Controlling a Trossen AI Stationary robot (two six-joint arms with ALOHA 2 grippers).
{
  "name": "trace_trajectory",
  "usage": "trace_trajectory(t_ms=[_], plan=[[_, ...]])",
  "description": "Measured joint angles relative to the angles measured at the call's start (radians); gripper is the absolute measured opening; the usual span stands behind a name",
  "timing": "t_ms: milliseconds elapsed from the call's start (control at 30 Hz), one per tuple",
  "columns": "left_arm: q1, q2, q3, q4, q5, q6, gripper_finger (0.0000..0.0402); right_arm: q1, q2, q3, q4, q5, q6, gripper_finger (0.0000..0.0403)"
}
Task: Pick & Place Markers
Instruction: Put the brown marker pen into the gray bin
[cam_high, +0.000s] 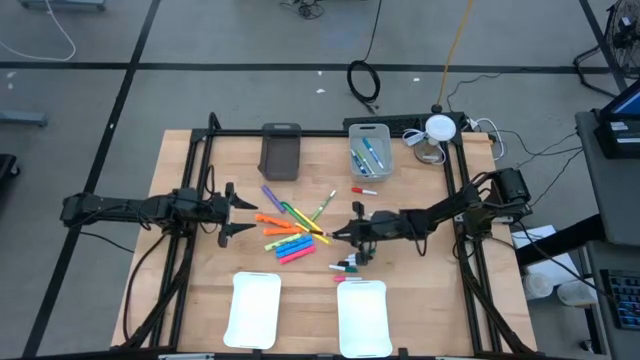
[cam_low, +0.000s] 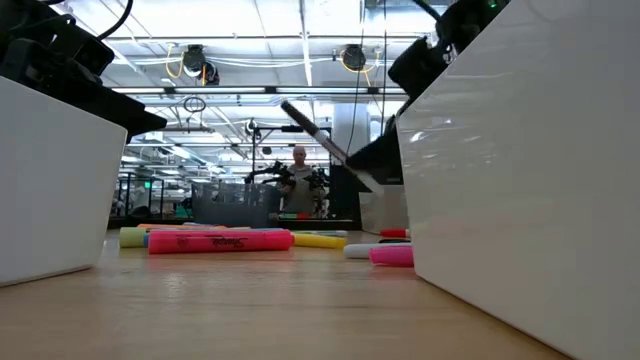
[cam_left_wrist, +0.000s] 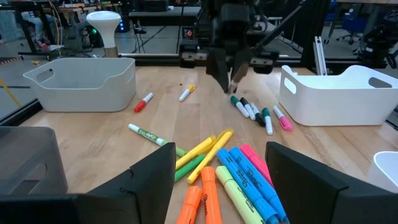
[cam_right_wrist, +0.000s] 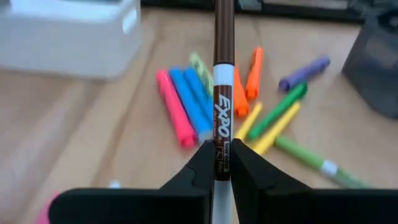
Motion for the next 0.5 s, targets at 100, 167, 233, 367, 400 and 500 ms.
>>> trace_trajectory(t_ms=[100,167,233,367,400,500], plan=[[0.0,0.0,0.0,0.0,0.0,0.0,0.0251,0.0,0.0,-0.001,0.045,0.0,-0.005,0.0021],[0.0,0.0,0.0,0.0,0.0,0.0,0.0251,0.0,0.0,-0.001,0.077,0.0,0.002,0.0021],[0.0,0.0,0.0,0.0,0.0,0.0,0.0251,0.001,0.0,-0.001,0.098,0.0,0.006,0.0021],[0.0,0.0,0.0,0.0,0.0,0.0,0.0251,0.001,0.0,-0.001,0.118,-0.03,0.012,0.0021],[0.0,0.0,0.0,0.0,0.0,0.0,0.0251,0.001,0.0,-0.001,0.119,-0.049,0.017,0.0021],[0.0,0.0,0.0,0.0,0.0,0.0,0.0251,0.001,0.0,-0.001,0.118,-0.081,0.034,0.0021]])
